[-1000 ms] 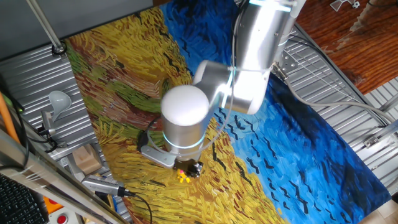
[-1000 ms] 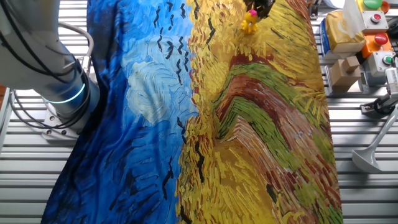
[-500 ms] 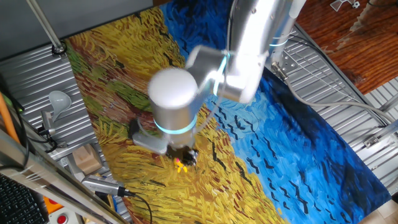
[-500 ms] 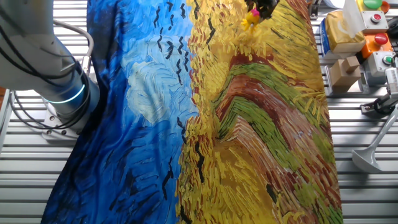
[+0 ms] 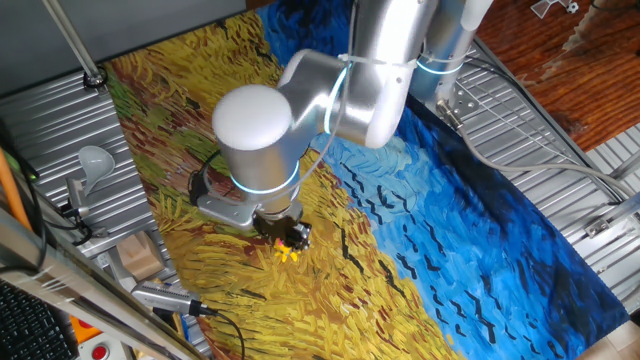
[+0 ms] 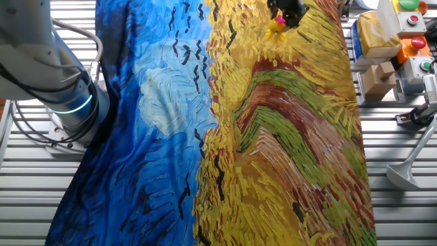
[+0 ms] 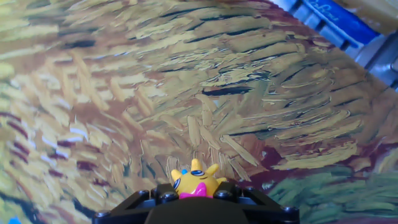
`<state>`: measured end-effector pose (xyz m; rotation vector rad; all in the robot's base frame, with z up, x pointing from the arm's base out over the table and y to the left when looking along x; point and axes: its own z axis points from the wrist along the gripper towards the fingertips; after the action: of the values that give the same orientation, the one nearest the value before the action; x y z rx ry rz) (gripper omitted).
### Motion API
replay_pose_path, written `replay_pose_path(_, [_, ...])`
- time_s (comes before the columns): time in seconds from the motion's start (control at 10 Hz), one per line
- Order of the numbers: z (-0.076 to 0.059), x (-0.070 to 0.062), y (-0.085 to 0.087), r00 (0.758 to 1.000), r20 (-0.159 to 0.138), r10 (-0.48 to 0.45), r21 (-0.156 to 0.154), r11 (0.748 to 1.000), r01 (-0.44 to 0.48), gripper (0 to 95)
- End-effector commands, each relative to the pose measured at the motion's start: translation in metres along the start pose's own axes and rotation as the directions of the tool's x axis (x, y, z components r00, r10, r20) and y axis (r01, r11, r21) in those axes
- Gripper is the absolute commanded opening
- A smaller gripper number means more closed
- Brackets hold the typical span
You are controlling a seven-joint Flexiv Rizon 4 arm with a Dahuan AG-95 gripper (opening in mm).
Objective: Grasp the moving object
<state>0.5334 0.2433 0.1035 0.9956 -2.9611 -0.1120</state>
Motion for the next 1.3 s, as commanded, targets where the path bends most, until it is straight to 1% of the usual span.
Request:
replay_pose_path(0.1, [-0.002, 0.002, 0.000, 0.987, 0.012, 0.159, 0.008, 0.987, -0.159, 0.0])
replay_pose_path(0.2, [-0.002, 0.002, 0.000, 0.983, 0.008, 0.185, 0.012, 0.983, -0.185, 0.0])
replay_pose_path(0.3, [-0.003, 0.005, -0.004, 0.984, -0.003, 0.180, 0.019, 0.983, -0.180, 0.0])
replay_pose_path(0.4, [-0.005, 0.009, -0.011, 0.984, -0.006, 0.180, 0.020, 0.983, -0.180, 0.0])
replay_pose_path(0.6, [-0.011, 0.030, -0.044, 0.991, -0.009, 0.132, 0.017, 0.991, -0.132, 0.0])
replay_pose_path(0.7, [-0.014, 0.044, -0.065, 0.996, -0.007, 0.089, 0.012, 0.996, -0.088, 0.0])
replay_pose_path(0.9, [-0.021, 0.069, -0.097, 1.000, -0.016, 0.025, 0.020, 1.000, -0.024, 0.0])
replay_pose_path(1.0, [-0.021, 0.078, -0.106, 1.000, -0.015, 0.011, 0.019, 1.000, -0.011, 0.0])
replay_pose_path(1.2, [-0.022, 0.080, -0.107, 0.999, -0.016, 0.045, 0.021, 0.999, -0.044, 0.0])
replay_pose_path(1.3, [-0.022, 0.080, -0.107, 0.994, -0.015, 0.108, 0.023, 0.994, -0.108, 0.0])
